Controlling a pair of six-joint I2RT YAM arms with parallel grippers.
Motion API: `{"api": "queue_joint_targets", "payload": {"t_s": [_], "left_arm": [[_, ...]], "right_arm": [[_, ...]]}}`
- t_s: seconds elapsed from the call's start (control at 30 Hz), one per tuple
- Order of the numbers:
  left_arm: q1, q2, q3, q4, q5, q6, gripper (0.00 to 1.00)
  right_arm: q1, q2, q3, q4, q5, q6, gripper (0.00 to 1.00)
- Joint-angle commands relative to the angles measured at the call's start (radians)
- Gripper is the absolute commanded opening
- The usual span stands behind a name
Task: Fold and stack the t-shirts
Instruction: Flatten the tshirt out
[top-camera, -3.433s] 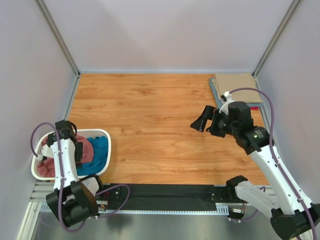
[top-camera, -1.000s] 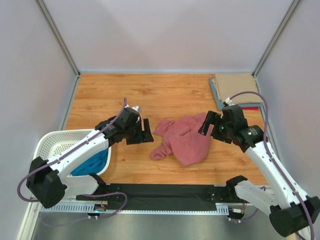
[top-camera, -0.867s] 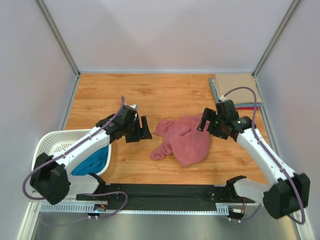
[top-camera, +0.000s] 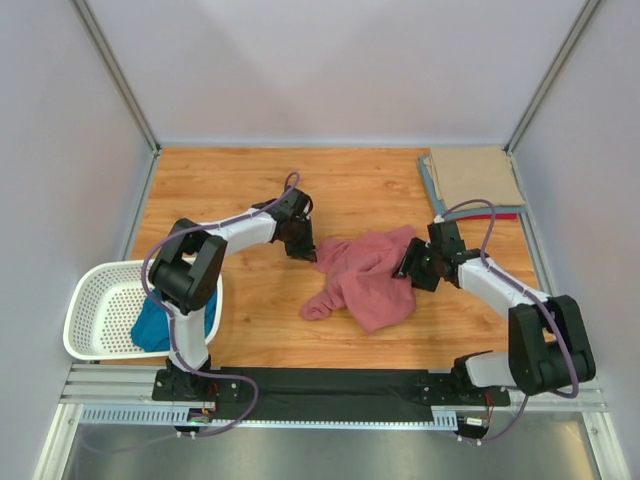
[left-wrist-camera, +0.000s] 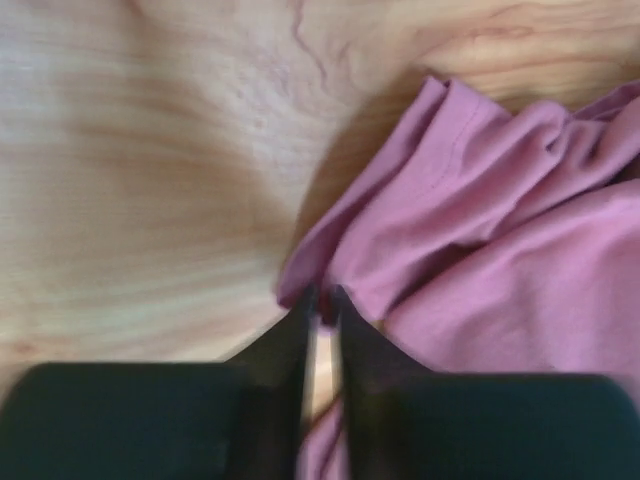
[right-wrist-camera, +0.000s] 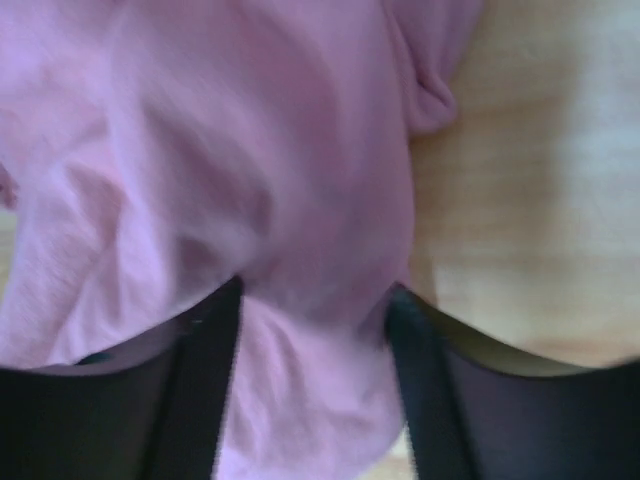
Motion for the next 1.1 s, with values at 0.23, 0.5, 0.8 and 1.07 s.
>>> {"api": "queue_joint_targets", "payload": {"t_s": [0.23,0.5,0.8,1.07], "left_arm": [[0.005,-0.298,0.029,-0.337,-0.442,-0.002,0.0],[0.073,-0.512,-0.142,-0.382,-0.496,-0.003,0.0],[0.11,-0.491,-0.131,-0.35,-0.449,0.009,0.0],[0.15,-0.503,-0.106,-0.333,-0.398,0.034,0.0]], "right_arm": [[0.015,0.274,0.467,0.179,-0.085,-0.21,0.32],[0.062,0.559,1.004,-0.256,0.061,-0.247,0.47],[0.321,0.173,0.466,-0.181,0.099,0.0,0.62],[0.639,-0.074,0.18,-0.007,0.205,0.263,0.63]]}}
